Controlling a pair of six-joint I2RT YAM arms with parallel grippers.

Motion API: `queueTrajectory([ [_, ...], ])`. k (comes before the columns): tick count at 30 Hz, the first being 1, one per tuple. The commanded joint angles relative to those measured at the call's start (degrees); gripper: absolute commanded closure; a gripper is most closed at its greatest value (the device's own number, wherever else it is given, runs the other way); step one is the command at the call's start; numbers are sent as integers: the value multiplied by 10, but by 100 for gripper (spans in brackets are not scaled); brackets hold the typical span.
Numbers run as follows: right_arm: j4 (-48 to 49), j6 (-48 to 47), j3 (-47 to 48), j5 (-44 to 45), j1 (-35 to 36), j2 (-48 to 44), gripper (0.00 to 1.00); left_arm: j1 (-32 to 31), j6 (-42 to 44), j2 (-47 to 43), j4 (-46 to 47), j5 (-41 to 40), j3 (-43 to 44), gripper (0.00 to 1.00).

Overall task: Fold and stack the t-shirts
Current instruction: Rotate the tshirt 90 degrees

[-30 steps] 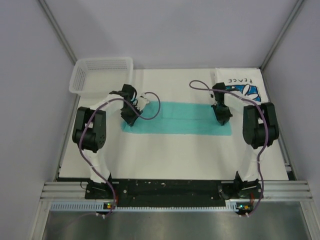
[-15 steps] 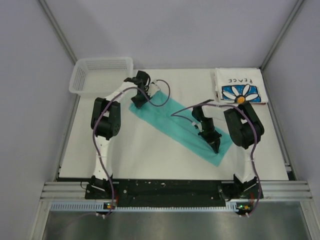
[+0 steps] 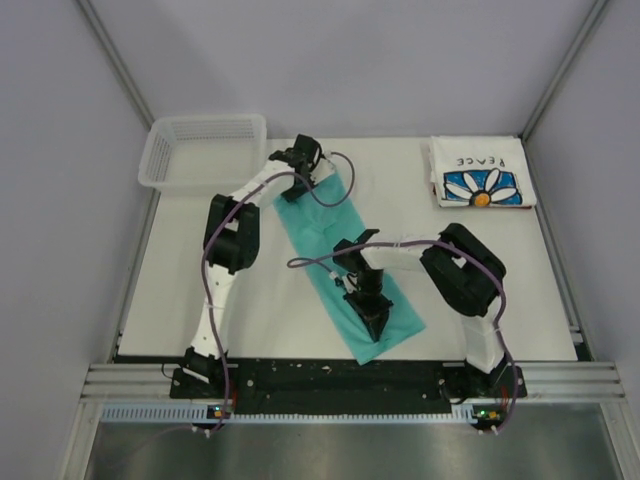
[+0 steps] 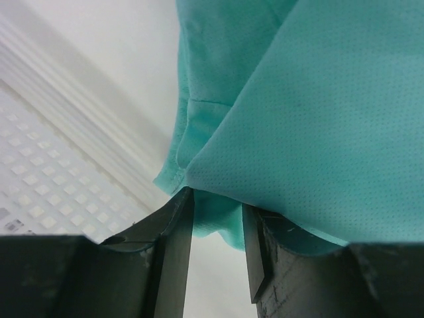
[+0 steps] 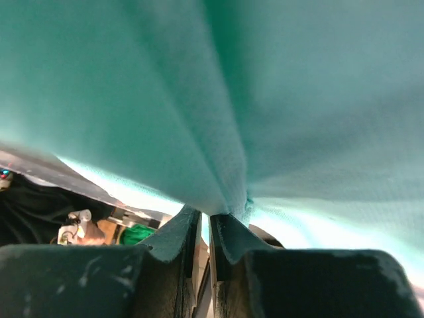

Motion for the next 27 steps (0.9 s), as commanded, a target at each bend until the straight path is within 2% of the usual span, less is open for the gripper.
queueTrajectory([
  [1, 173, 46, 21, -76, 55, 10, 92, -10, 40, 9, 67, 5, 6, 59],
  [8, 227, 78, 84, -78, 98, 44, 92, -47, 106, 0, 165, -3, -28, 52],
  [15, 242, 67, 139, -46, 99, 29, 89, -49, 107, 29, 194, -38, 19, 44],
  [20, 241, 4, 119, -49, 100, -71, 79, -45, 91, 1, 211, -53, 30, 27],
  [23, 241, -35, 96, -54, 99, -139, 68, -41, 75, -15, 190, -53, 63, 23],
  [27, 235, -90, 39, -2, 96, -239, 66, -39, 45, -72, 122, -2, 70, 20],
])
